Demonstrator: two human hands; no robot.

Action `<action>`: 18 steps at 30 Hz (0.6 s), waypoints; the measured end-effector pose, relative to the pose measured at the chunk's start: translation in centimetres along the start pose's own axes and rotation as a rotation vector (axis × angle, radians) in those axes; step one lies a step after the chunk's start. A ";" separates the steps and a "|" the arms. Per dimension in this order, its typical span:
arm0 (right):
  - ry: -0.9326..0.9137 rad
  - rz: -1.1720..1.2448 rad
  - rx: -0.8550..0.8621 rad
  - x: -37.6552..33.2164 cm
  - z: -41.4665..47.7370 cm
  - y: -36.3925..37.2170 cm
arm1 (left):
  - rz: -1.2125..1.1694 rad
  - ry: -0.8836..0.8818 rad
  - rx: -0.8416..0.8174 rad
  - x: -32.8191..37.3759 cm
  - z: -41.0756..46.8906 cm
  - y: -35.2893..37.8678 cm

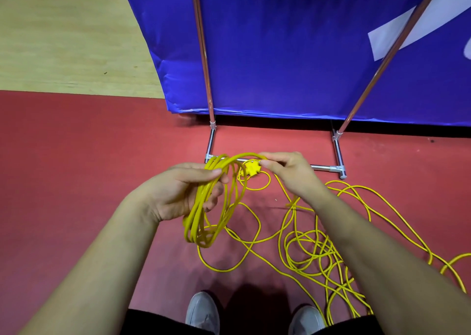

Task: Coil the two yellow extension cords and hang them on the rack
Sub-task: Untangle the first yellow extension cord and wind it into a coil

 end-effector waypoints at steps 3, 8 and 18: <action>-0.043 -0.099 -0.020 -0.8 0.0 -0.1 | 0.014 0.052 -0.047 0.0 0.4 0.8; -0.124 -0.174 -0.061 -1.7 -0.5 0.1 | -0.048 0.104 -0.061 0.4 0.9 1.5; -0.163 -0.097 0.008 -3.2 -0.4 -0.4 | -0.010 0.068 -0.058 -0.3 1.2 1.5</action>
Point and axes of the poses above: each hand's wrist, its own z-axis towards the middle knuckle, its own y-axis out of the palm, x = y × z, the point moved 5 cm from there along z, towards the middle knuckle, and after that the axes turned 12 degrees about -x, right-handed, at the moved point
